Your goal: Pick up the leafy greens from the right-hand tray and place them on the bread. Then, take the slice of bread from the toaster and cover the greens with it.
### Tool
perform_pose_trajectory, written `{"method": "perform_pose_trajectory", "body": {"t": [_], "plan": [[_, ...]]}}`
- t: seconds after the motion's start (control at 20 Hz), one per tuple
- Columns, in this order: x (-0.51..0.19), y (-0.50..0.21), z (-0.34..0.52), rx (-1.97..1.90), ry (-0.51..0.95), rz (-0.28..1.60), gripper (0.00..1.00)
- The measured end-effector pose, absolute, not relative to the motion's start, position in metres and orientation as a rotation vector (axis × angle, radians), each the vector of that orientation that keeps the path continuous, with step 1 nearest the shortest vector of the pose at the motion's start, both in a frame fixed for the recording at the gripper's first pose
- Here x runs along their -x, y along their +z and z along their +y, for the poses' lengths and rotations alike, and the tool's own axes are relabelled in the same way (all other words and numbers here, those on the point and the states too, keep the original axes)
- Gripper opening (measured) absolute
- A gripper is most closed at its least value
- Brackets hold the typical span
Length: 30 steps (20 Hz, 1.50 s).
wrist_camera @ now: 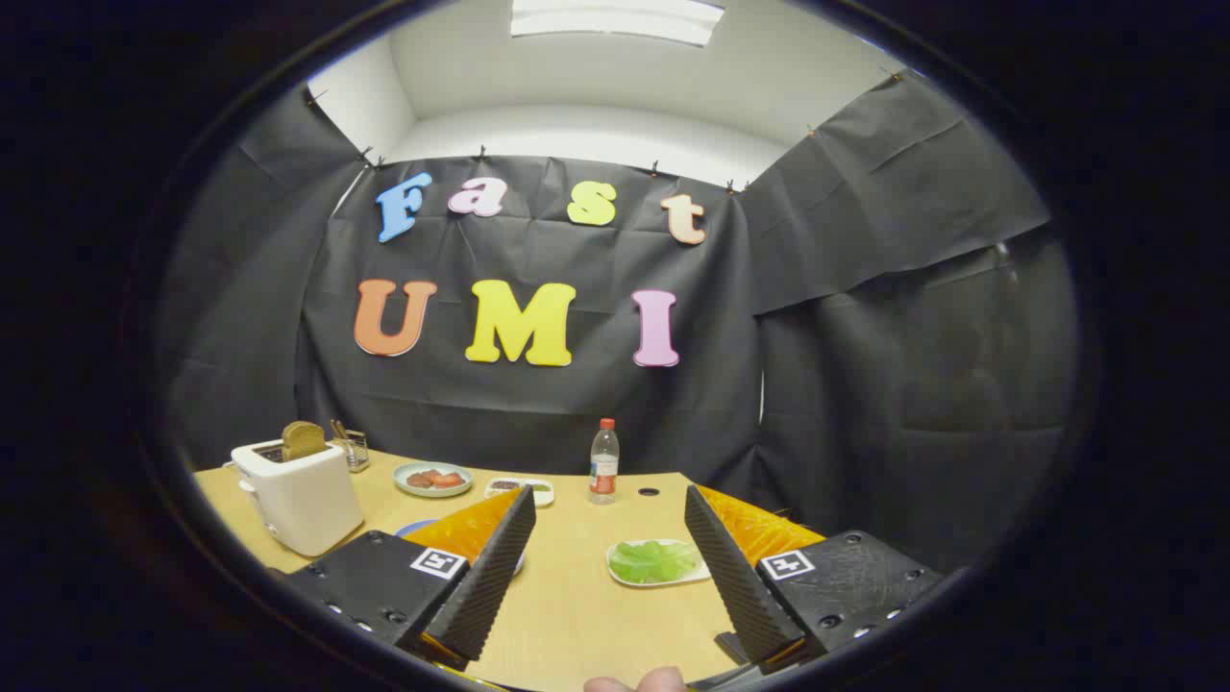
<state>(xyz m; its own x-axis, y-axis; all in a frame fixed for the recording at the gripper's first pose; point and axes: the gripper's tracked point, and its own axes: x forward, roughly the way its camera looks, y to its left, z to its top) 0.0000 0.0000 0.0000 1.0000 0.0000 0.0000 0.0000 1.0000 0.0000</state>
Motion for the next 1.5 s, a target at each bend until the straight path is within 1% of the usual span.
{"method": "perform_pose_trajectory", "body": {"t": [0.7, 1.5], "plan": [[0.006, 0.003, 0.003, 0.014, 0.007, -0.011, 0.95], [0.001, -0.009, -0.001, 0.029, 0.017, 0.025, 0.95]]}}
